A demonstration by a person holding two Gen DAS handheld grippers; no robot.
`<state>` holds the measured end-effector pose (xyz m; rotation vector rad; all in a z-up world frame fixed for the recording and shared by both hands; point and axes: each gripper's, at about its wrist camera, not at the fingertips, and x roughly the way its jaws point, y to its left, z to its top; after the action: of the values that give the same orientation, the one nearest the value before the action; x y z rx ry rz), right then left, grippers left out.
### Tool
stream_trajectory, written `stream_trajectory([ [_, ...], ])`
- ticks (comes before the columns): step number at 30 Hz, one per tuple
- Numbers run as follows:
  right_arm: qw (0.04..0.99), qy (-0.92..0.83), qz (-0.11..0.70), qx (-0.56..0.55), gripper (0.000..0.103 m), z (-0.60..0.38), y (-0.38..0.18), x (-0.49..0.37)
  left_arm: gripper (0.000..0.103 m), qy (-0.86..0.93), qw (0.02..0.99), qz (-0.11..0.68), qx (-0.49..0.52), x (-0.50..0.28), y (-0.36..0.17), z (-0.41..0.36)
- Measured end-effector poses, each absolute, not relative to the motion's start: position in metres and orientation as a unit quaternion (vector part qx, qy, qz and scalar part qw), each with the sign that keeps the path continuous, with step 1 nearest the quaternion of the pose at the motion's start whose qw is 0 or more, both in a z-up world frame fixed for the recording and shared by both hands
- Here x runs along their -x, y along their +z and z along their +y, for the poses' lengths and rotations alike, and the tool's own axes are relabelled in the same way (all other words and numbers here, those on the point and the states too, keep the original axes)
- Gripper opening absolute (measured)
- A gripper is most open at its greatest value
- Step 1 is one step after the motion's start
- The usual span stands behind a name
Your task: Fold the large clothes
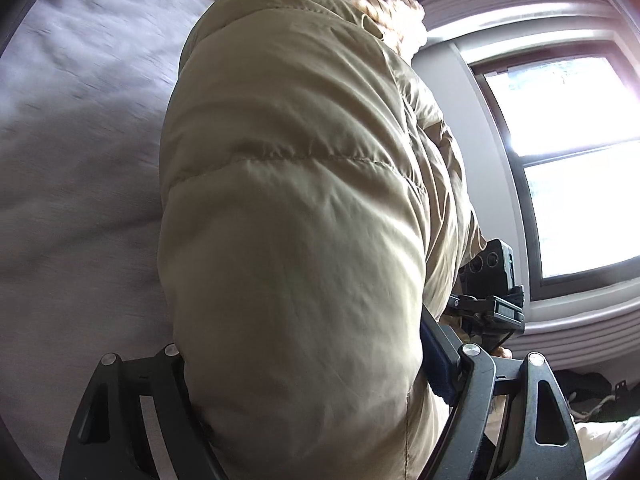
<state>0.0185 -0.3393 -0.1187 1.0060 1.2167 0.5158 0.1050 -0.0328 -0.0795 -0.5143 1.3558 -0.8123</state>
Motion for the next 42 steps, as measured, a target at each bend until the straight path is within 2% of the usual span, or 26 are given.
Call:
stream_trajectory([
  [7, 0.669, 0.242, 0.541, -0.449, 0.056, -0.245, -0.135, -0.067, 0.083, -0.332, 0.695, 0.599, 0.22, -0.147, -0.085, 0.055],
  [12, 0.662, 0.216, 0.567, -0.441, 0.056, -0.196, -0.168, -0.106, 0.087, -0.286, 0.69, 0.619, 0.245, -0.179, -0.134, 0.109],
  [15, 0.661, 0.174, 0.582, -0.44, 0.067, -0.183, -0.182, -0.114, 0.099, -0.245, 0.678, 0.642, 0.261, -0.188, -0.173, 0.127],
  [17, 0.66, 0.159, 0.585, -0.444, 0.071, -0.182, -0.182, -0.112, 0.1, -0.231, 0.675, 0.642, 0.28, -0.178, -0.188, 0.13],
  [22, 0.695, 0.115, 0.598, -0.381, 0.071, -0.184, -0.15, -0.108, 0.1, -0.193, 0.715, 0.628, 0.241, -0.162, -0.166, 0.151],
  [26, 0.751, 0.065, 0.567, -0.331, 0.07, -0.203, -0.102, -0.093, 0.099, -0.159, 0.772, 0.586, 0.189, -0.169, -0.122, 0.182],
  [28, 0.774, 0.074, 0.539, -0.324, 0.062, -0.201, -0.083, -0.083, 0.089, -0.163, 0.789, 0.564, 0.18, -0.173, -0.106, 0.184],
  [30, 0.783, 0.097, 0.519, -0.328, 0.061, -0.202, -0.072, -0.082, 0.089, -0.166, 0.8, 0.551, 0.171, -0.182, -0.094, 0.185],
  [33, 0.777, 0.124, 0.519, -0.333, 0.06, -0.197, -0.077, -0.089, 0.089, -0.175, 0.812, 0.534, 0.159, -0.192, -0.081, 0.167],
  [36, 0.757, 0.109, 0.554, -0.329, 0.06, -0.186, -0.111, -0.112, 0.089, -0.172, 0.817, 0.53, 0.148, -0.194, -0.075, 0.147],
  [37, 0.749, 0.097, 0.567, -0.329, 0.055, -0.184, -0.117, -0.119, 0.089, -0.171, 0.817, 0.531, 0.145, -0.198, -0.073, 0.137],
  [38, 0.736, 0.087, 0.579, -0.339, 0.037, -0.186, -0.125, -0.124, 0.089, -0.165, 0.819, 0.531, 0.139, -0.203, -0.072, 0.129],
  [40, 0.731, 0.1, 0.572, -0.359, 0.011, -0.186, -0.131, -0.123, 0.089, -0.157, 0.824, 0.53, 0.126, -0.21, -0.071, 0.119],
  [42, 0.766, 0.096, 0.563, -0.295, 0.006, -0.176, -0.113, -0.119, 0.089, -0.152, 0.828, 0.528, 0.11, -0.215, -0.072, 0.107],
])
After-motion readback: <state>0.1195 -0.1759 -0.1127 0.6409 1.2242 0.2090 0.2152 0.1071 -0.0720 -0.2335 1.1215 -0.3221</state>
